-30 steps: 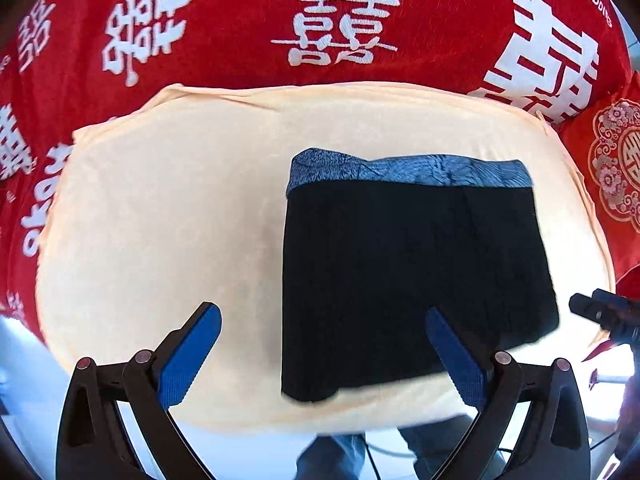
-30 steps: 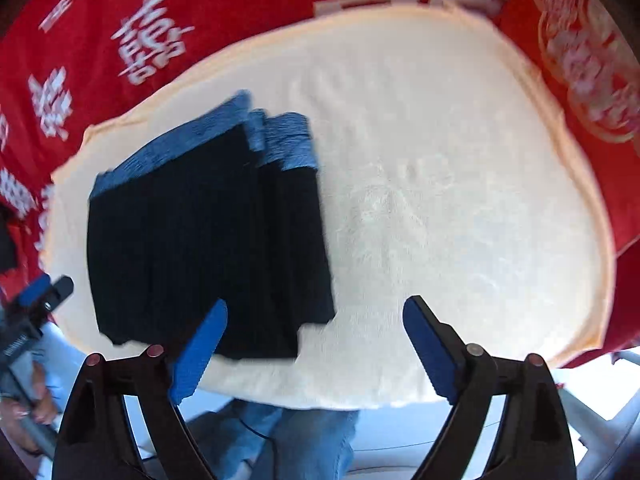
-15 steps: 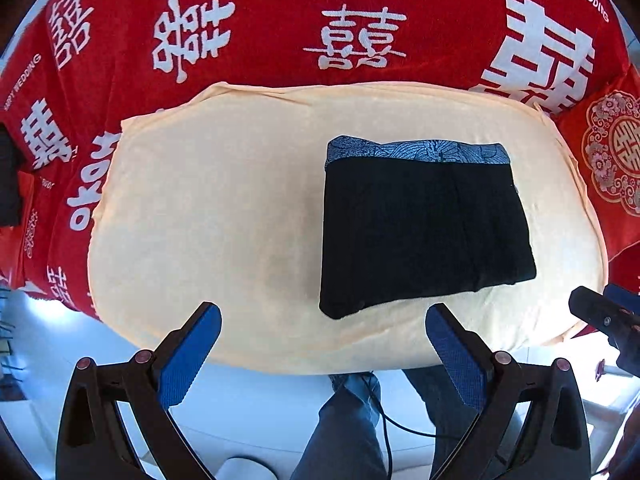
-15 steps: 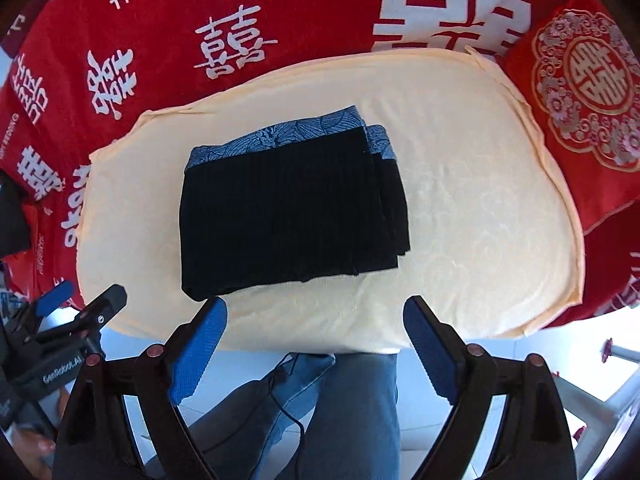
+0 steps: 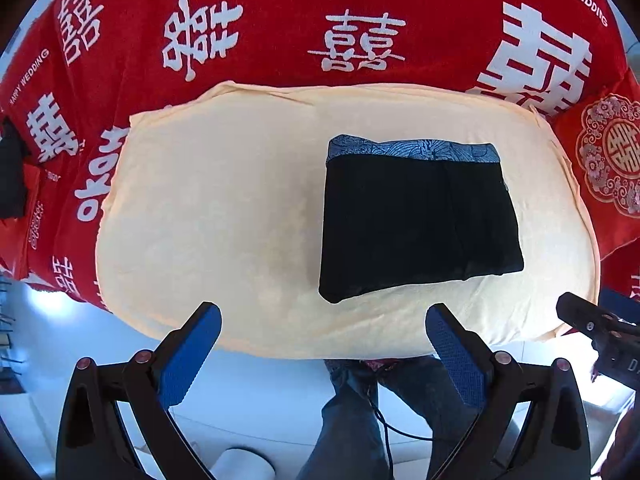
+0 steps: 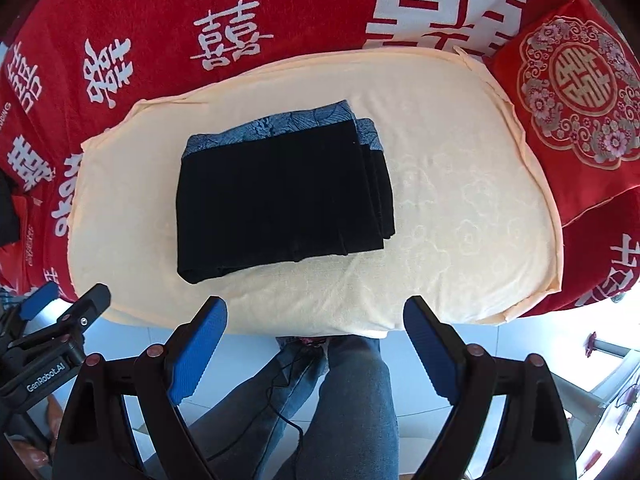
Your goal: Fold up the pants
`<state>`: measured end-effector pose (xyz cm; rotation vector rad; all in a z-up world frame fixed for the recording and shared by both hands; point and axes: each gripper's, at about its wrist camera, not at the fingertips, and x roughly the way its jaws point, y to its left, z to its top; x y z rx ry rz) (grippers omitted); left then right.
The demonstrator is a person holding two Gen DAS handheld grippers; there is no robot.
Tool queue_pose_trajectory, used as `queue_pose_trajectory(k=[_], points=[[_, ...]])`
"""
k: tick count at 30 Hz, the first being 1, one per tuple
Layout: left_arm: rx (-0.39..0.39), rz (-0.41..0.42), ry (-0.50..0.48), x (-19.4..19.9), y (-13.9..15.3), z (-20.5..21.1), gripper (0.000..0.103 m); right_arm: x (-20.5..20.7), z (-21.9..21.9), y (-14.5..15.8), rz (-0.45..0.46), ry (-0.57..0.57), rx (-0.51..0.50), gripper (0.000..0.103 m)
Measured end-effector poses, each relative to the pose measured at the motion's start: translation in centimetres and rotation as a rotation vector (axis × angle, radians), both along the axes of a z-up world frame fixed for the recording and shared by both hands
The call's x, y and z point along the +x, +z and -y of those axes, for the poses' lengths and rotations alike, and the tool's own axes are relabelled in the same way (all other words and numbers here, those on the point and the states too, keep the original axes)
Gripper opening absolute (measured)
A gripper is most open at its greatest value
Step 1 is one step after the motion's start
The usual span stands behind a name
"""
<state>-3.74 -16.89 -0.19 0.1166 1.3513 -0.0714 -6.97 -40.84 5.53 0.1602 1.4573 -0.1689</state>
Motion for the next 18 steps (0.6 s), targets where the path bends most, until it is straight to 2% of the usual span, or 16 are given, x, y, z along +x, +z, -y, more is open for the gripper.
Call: queue_pose_trajectory(k=[13, 18], points=[[-0.009, -0.002, 0.014, 0.3, 0.3, -0.8, 0.103, 0.8, -0.9, 0.8, 0.033, 0.003, -0.013, 0.092], [-0.012, -0.003, -0.011, 0.2, 0.3, -0.4, 0.103, 0.8, -1.0, 1.1, 0.038, 0.000, -0.026, 0.092]])
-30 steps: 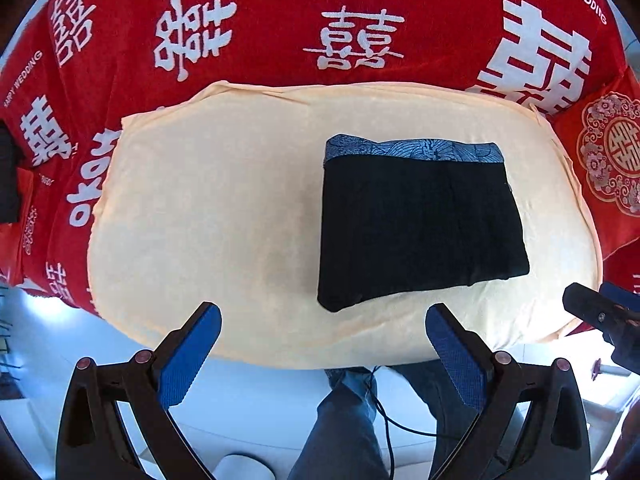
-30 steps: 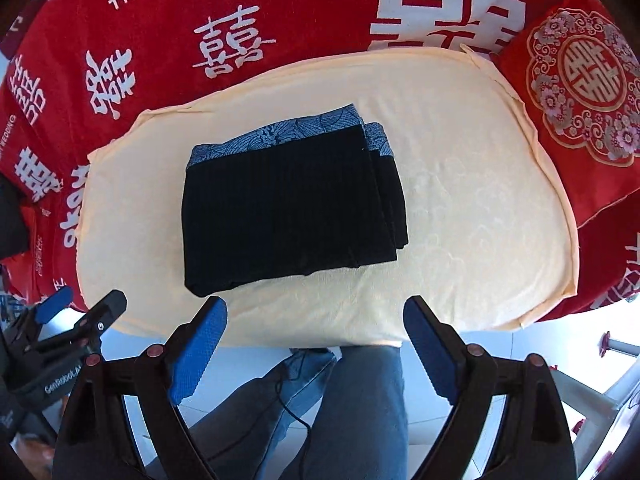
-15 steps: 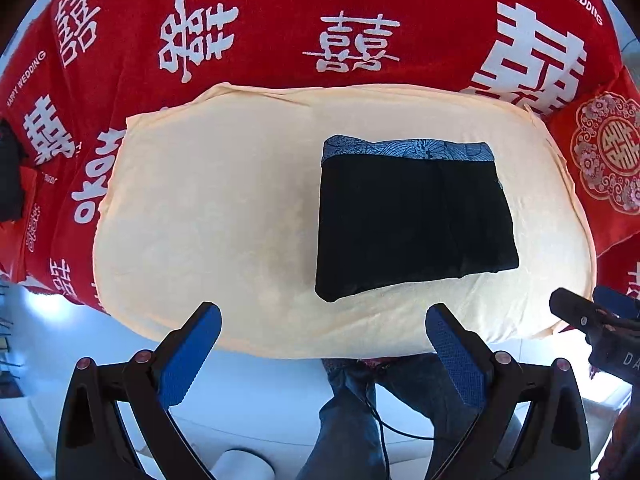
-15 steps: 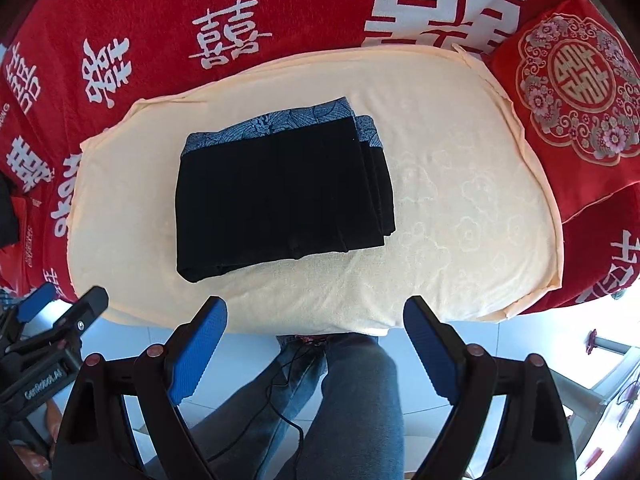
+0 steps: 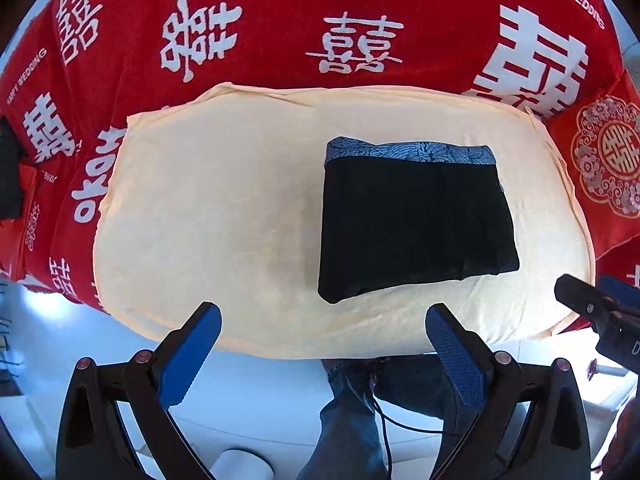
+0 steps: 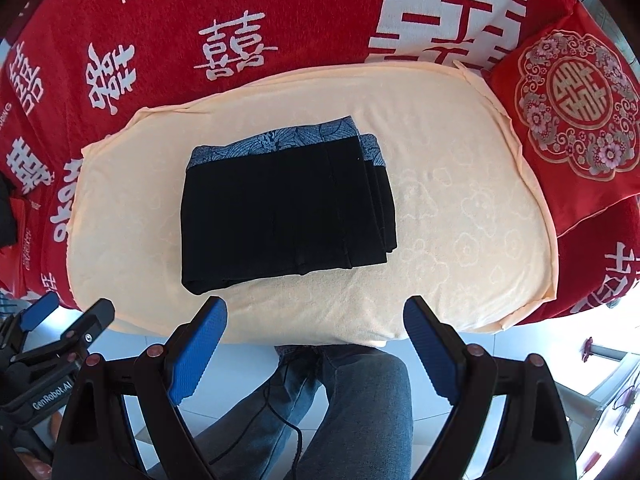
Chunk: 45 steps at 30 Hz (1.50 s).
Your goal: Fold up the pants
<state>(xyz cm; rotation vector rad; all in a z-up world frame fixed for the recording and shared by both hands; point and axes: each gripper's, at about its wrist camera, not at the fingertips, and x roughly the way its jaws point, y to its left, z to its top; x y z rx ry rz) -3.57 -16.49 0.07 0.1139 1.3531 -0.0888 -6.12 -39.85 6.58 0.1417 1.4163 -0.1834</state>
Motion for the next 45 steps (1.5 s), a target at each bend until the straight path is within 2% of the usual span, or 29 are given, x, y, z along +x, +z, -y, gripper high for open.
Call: queue_pose_trajectory(k=[9, 17, 33, 40, 43, 45], points=[[0.008, 0.008, 0.020, 0.2, 0.0, 0.2, 0.103, 0.8, -0.3, -0.7, -0.006, 0.038, 0.009, 0.092], [-0.018, 0.015, 0.034, -0.2, 0.5, 0.1, 0.103, 0.7, -0.9, 0.0, 0.000, 0.065, -0.003, 0.092], [-0.011, 0.042, 0.034, -0.4, 0.8, 0.4, 0.103, 0.0, -0.8, 0.4, 0.022, 0.061, -0.004, 0.092], [0.013, 0.021, 0.045, -0.4, 0.4, 1.2, 0.103, 0.0, -0.1, 0.1, 0.020, 0.065, -0.002, 0.092], [-0.012, 0.022, 0.059, -0.8, 0.5, 1.6, 0.103, -0.1, 0.3, 0.5, 0.022, 0.067, 0.000, 0.092], [0.009, 0.007, 0.042, -0.8, 0.1, 2.2, 0.103, -0.2, 0.5, 0.4, 0.017, 0.067, -0.006, 0.092]])
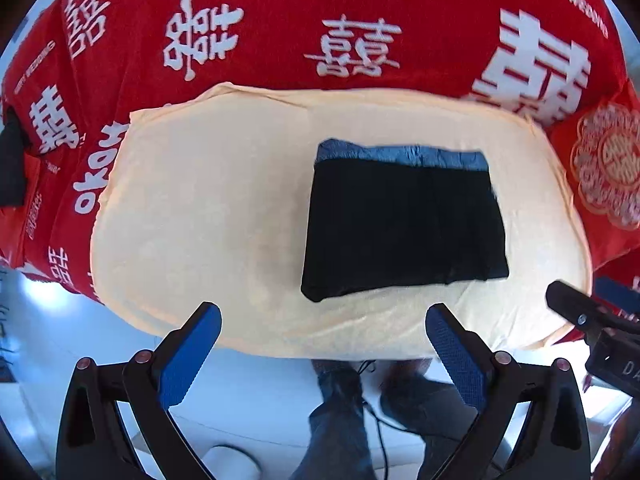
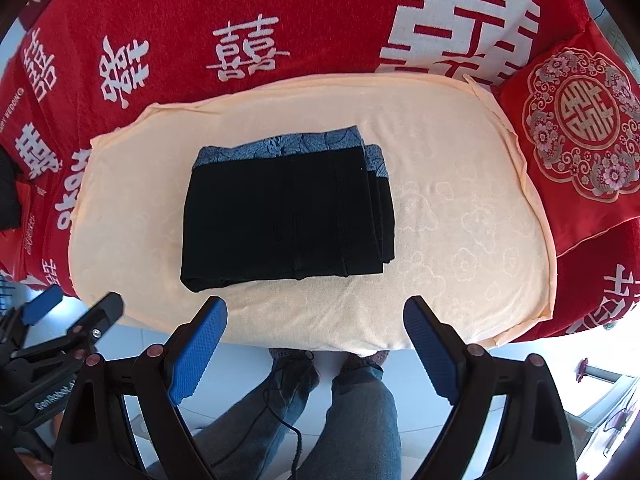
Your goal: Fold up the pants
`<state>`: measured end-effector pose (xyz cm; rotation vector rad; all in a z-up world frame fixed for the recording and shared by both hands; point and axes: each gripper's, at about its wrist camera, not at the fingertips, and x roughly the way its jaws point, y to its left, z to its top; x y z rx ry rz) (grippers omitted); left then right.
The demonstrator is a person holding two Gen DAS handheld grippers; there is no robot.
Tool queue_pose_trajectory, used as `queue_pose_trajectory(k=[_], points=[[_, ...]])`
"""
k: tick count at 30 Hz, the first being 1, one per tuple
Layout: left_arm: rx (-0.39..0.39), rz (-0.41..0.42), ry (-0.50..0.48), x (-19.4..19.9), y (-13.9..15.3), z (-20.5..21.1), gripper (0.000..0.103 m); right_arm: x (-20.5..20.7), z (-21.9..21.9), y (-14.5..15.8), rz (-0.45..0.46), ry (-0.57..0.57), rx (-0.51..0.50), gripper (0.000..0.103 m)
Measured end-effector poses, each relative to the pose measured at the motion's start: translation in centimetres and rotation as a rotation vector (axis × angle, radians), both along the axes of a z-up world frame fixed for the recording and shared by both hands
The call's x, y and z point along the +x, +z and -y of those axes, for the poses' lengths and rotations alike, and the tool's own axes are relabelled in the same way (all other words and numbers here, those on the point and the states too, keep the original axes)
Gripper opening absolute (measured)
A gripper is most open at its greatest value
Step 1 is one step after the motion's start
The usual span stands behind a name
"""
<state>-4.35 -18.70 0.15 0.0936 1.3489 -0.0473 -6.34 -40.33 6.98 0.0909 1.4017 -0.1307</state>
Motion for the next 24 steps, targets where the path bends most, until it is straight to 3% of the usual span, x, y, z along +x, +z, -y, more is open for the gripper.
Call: queue_pose_trajectory(k=[16, 24], points=[[0.018, 0.011, 0.005, 0.00, 0.01, 0.20, 0.103, 0.00, -0.13, -0.67, -0.010, 0.025, -0.019, 0.092], [-0.027, 0.038, -0.017, -0.13, 0.23, -0.21, 0.103, 0.21, -0.31, -0.77, -0.013, 0.021, -0.033, 0.092]])
